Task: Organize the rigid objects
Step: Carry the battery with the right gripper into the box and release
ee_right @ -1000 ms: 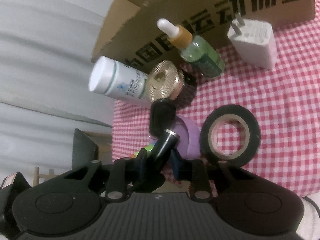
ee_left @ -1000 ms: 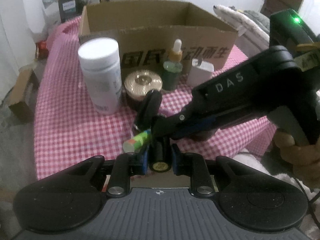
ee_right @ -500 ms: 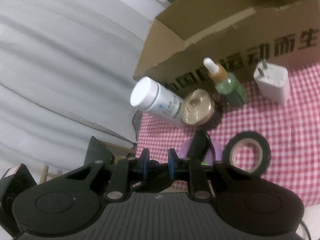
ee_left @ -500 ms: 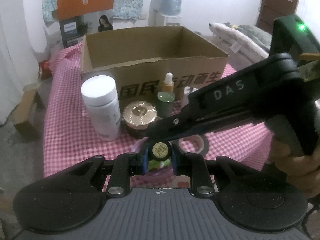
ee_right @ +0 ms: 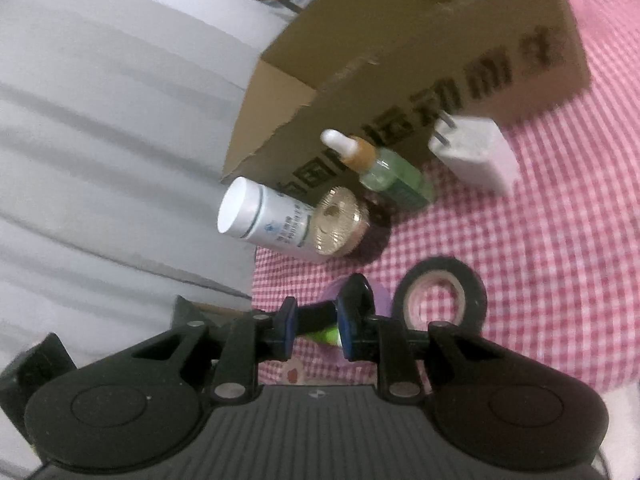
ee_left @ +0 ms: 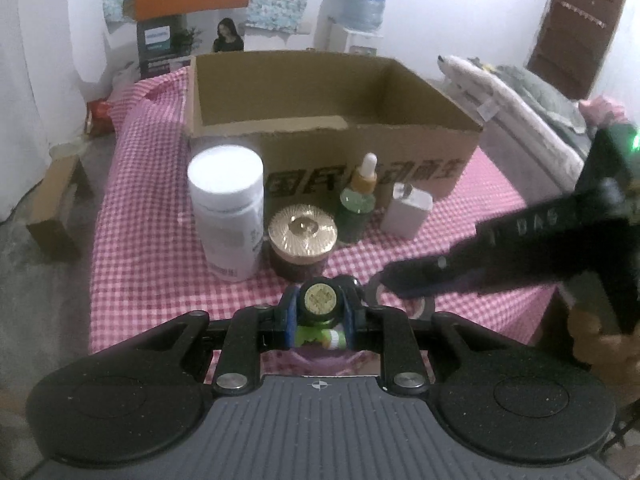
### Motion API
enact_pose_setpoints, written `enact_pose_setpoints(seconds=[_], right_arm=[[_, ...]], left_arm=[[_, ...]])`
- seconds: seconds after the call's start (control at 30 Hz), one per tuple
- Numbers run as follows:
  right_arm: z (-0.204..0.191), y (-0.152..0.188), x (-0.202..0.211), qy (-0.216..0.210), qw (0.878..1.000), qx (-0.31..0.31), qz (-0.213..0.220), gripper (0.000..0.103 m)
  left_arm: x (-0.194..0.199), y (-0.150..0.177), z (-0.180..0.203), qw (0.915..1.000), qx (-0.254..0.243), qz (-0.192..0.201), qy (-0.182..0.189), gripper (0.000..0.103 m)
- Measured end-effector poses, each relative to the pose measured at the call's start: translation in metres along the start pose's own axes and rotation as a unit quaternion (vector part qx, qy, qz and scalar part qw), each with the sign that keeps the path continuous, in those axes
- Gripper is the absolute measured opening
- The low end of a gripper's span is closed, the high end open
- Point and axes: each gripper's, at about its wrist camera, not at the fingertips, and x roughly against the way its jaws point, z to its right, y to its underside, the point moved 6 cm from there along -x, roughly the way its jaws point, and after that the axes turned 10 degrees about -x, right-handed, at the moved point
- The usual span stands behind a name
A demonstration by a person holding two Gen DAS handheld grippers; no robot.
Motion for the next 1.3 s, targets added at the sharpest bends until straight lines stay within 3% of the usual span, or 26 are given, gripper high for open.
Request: enact_pose_setpoints(seconds=[0.23,0.37,0.43,0.47,0.5,0.57,0.67,0.77,0.93,1.0,1.13,1.27,1.3], right_arm=[[-0.012,0.004,0.012,-0.017,0.999,0.042,0.010,0.024],[-0.057,0.008,0.030,-0.013,0.981,0.184,0.061,0.027],[-0.081,0.016,0.037,0.002,0.956,0.279,0.095,0.039],[-0.092,0.020,0.039,0.009,0.940,0.322,0.112,0.051],[-0.103,0.023,0.041,0.021,0.920,0.368,0.133,0.056],[-0.122,0.027,0.041,0.036,0.884,0.439,0.160,0.056],[-0.142,0.021,0.033,0.037,0.852,0.494,0.170,0.056],[-0.156,0.005,0.011,0.047,0.830,0.530,0.165,0.054],[-0.162,-0.027,-0.022,0.042,0.834,0.534,0.131,0.041],[-0.161,-0.043,-0.034,0.039,0.840,0.529,0.115,0.031],[-0.162,-0.065,-0.047,0.040,0.848,0.519,0.103,0.028],[-0.159,-0.089,-0.062,0.047,0.866,0.492,0.080,0.028],[-0.155,-0.100,-0.070,0.049,0.876,0.475,0.068,0.028]], left_arm=[[0.023,-0.028,-0.011,0.9996,0.008,0.026,0.001,0.021],[0.038,-0.051,-0.020,0.9992,0.008,0.039,-0.002,0.021],[0.043,-0.064,-0.023,0.9991,0.001,0.043,-0.006,0.021],[0.045,-0.071,-0.024,0.9990,-0.003,0.043,-0.006,0.021],[0.046,-0.077,-0.025,0.9990,-0.008,0.043,-0.006,0.021],[0.046,-0.086,-0.025,0.9989,-0.014,0.044,-0.005,0.021],[0.043,-0.101,-0.026,0.9987,-0.026,0.044,0.002,0.021],[0.033,-0.113,-0.031,0.9988,-0.034,0.034,-0.001,0.021],[0.014,-0.131,-0.045,0.9992,-0.033,0.020,0.001,0.021],[0.003,-0.139,-0.053,0.9995,-0.028,0.011,0.007,0.021],[-0.021,-0.153,-0.068,0.9995,-0.008,-0.007,0.028,0.021],[-0.051,-0.162,-0.086,0.9986,0.015,-0.030,0.041,0.021],[-0.060,-0.163,-0.091,0.9981,0.023,-0.038,0.044,0.021]])
